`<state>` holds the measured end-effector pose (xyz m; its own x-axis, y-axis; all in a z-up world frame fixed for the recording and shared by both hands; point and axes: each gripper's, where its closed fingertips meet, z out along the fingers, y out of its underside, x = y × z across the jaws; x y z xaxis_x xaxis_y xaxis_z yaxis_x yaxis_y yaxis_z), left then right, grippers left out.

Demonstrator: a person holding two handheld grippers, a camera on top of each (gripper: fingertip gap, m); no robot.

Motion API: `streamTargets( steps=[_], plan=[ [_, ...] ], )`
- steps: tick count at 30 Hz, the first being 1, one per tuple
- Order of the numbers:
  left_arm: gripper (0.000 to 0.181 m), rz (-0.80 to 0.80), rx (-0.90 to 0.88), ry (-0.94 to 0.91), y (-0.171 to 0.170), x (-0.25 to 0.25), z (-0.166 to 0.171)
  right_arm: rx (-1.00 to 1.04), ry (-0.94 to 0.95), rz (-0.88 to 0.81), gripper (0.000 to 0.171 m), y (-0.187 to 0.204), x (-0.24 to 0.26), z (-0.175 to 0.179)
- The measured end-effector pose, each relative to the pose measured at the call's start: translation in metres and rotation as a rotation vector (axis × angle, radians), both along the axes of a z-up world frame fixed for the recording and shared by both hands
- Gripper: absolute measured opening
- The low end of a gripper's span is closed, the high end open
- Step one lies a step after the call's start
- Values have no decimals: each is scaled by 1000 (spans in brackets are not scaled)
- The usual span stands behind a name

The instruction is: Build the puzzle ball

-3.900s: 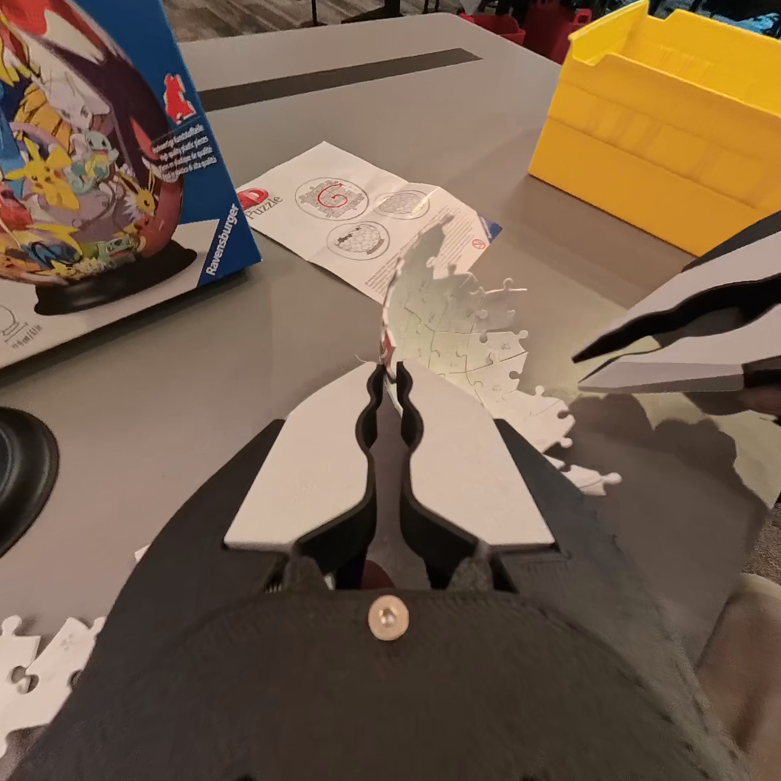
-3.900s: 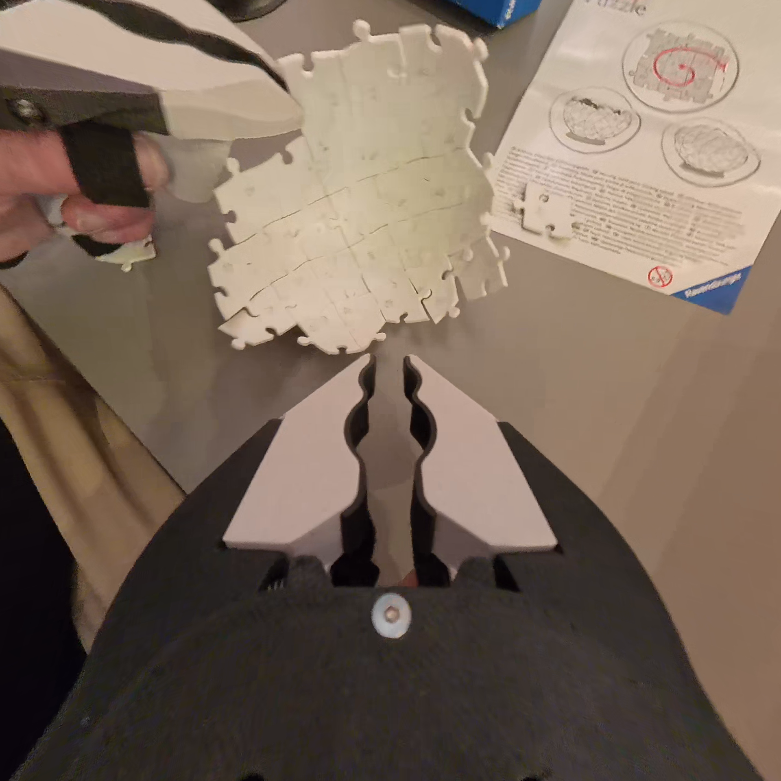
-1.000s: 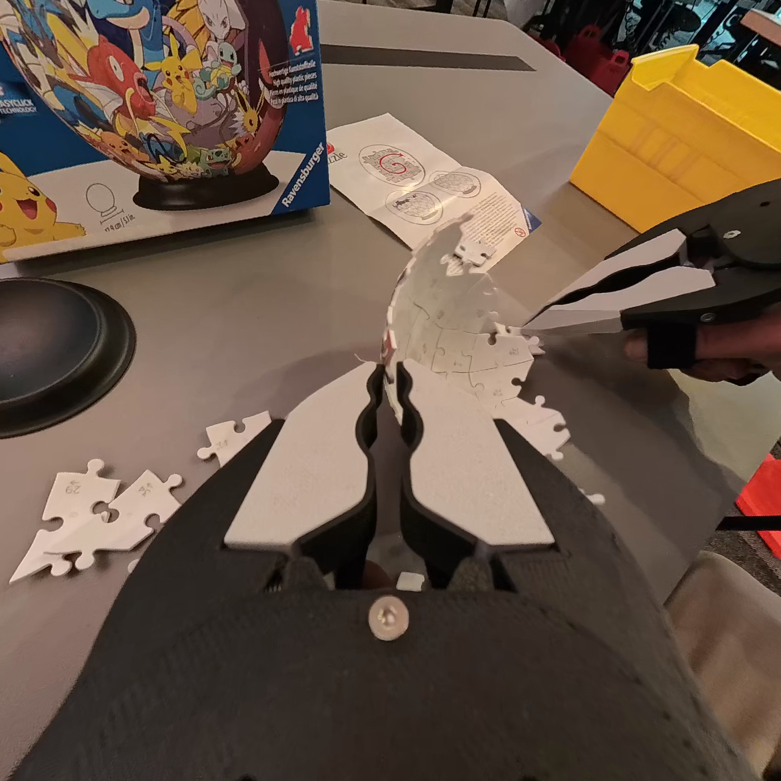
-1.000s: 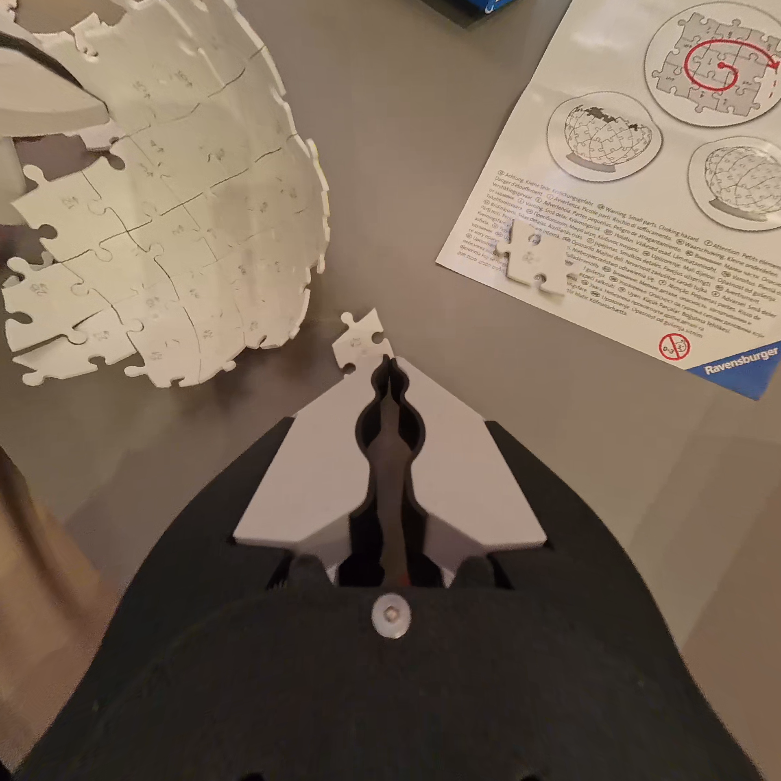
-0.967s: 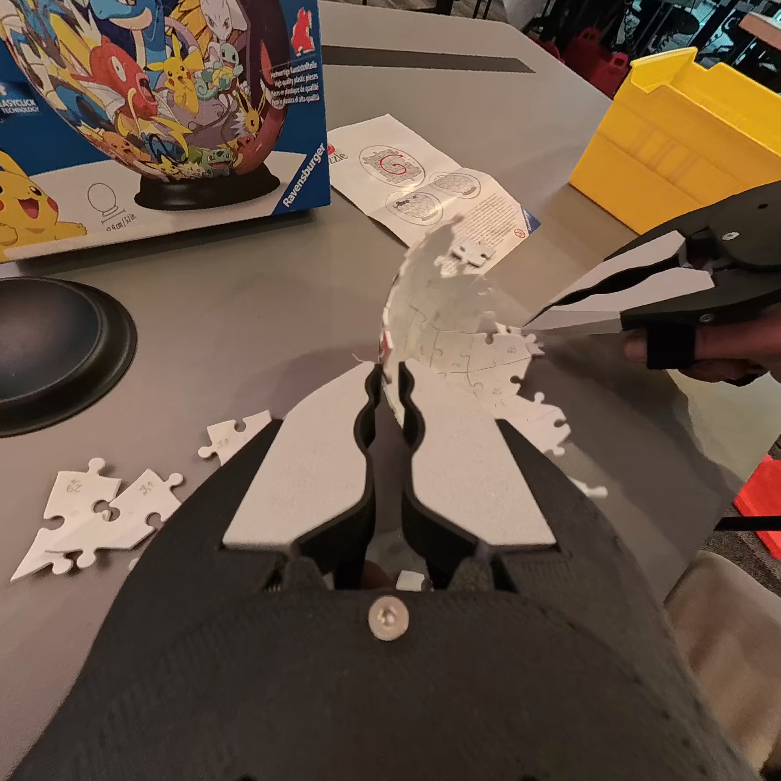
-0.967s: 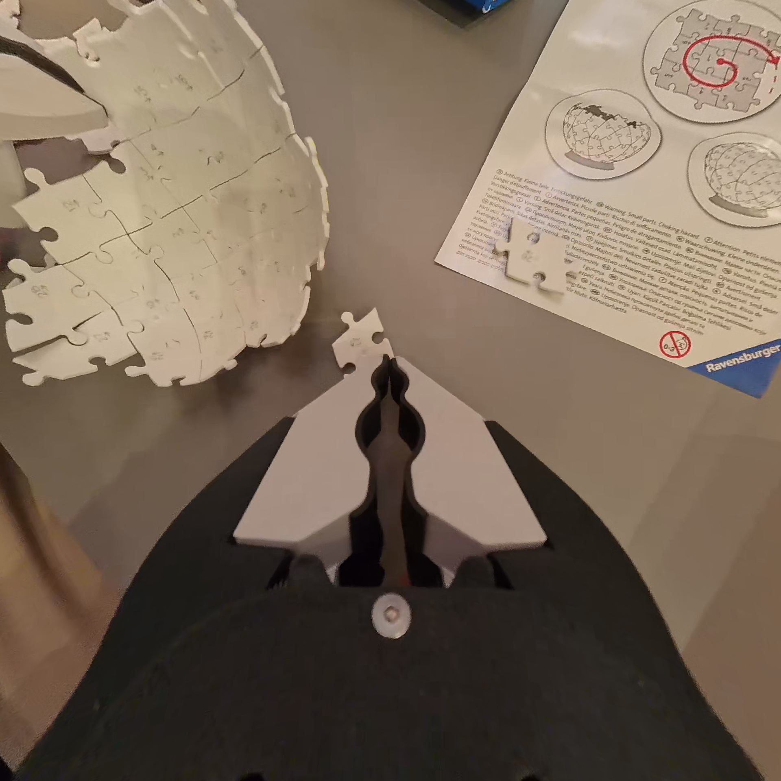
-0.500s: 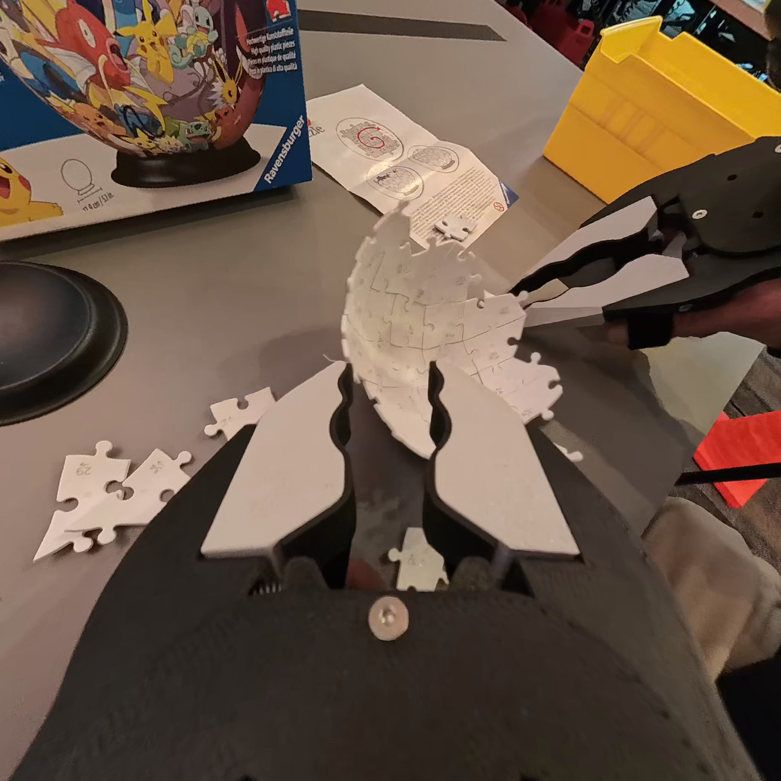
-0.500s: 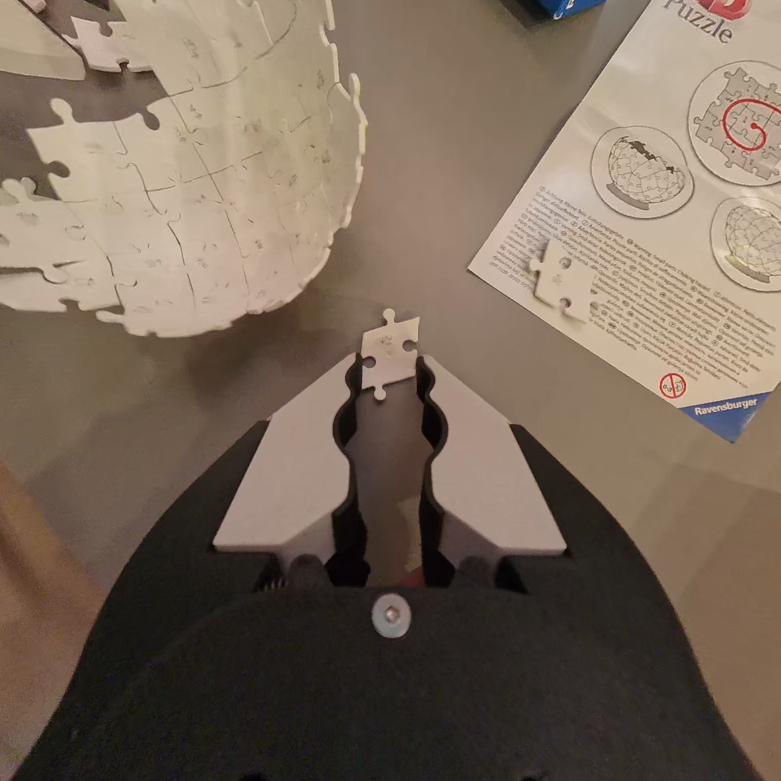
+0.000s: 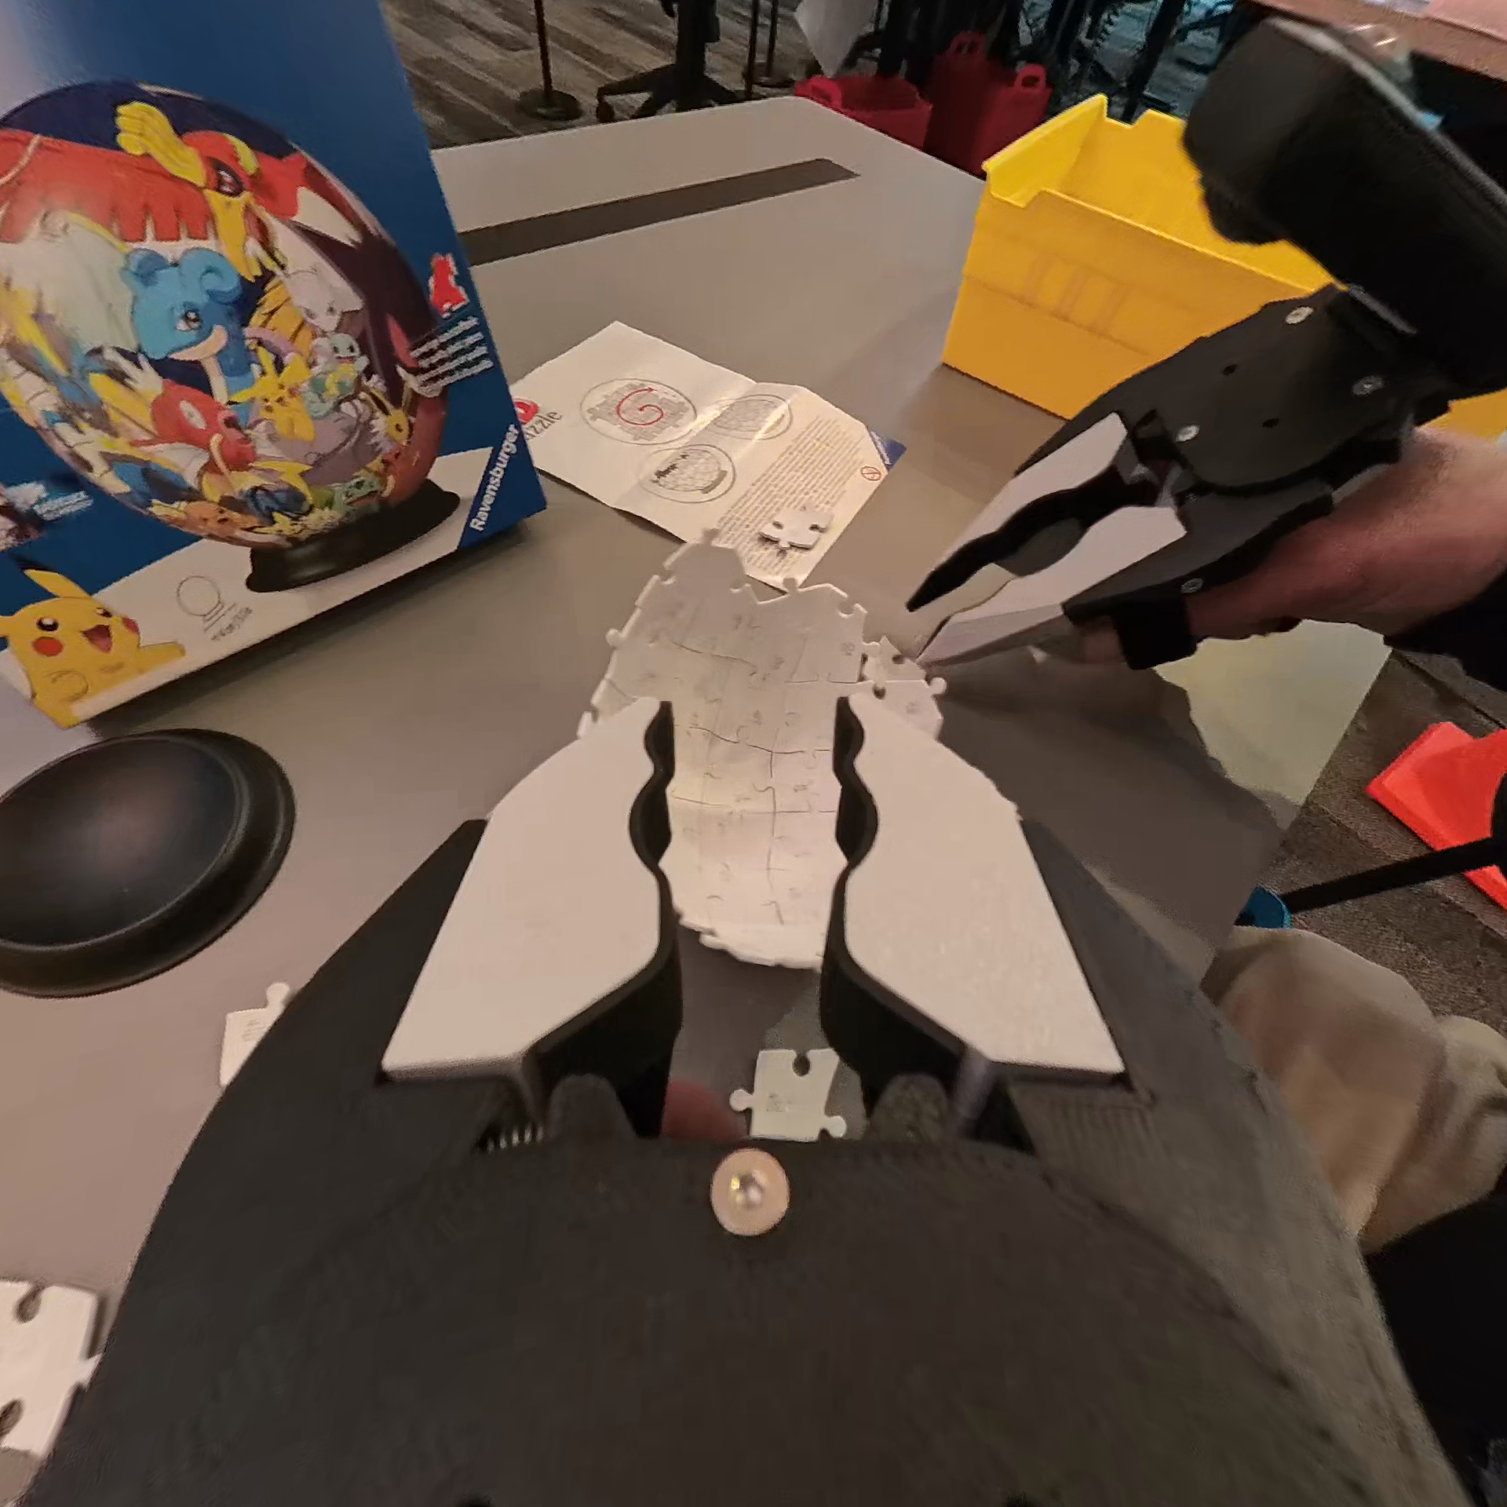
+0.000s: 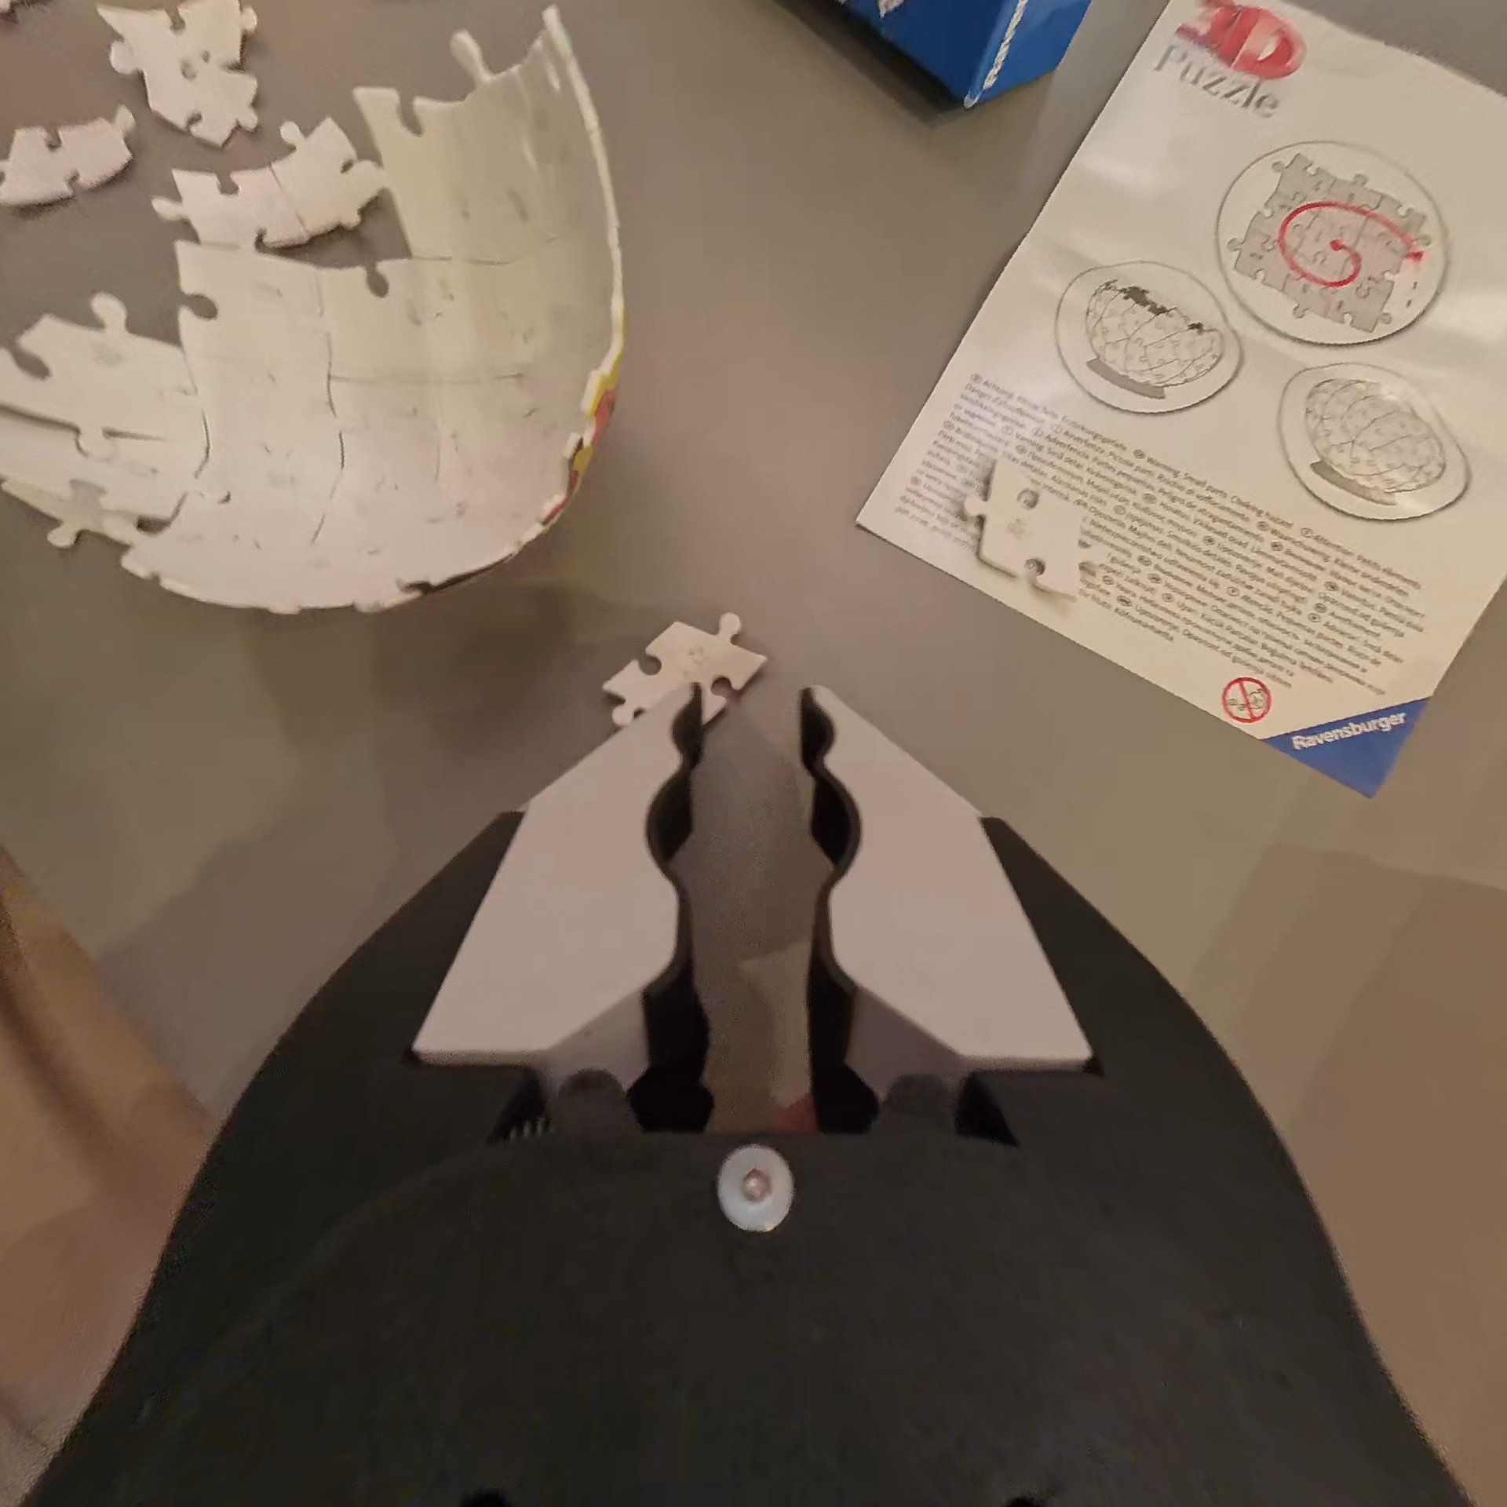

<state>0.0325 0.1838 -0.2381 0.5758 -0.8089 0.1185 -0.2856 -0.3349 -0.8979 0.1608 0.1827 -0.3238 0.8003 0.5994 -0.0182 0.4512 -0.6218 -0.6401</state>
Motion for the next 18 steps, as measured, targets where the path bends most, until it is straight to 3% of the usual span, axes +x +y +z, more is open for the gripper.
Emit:
streamTargets(
  steps=[2,4,8,18],
  plan=[
    [37,-18,-3,4,-4,3,-1,-17,-49,56,38,-3,-6,-7],
    [36,-25,9,11,-5,3,-1,11,-83,129,42,-4,-14,-10],
    [35,-25,17,7,-6,3,-2,11,-76,165,27,-5,-19,-10],
    [31,-87,109,76,11,-1,11,69,-40,147,26,-6,-15,5]
  ],
)
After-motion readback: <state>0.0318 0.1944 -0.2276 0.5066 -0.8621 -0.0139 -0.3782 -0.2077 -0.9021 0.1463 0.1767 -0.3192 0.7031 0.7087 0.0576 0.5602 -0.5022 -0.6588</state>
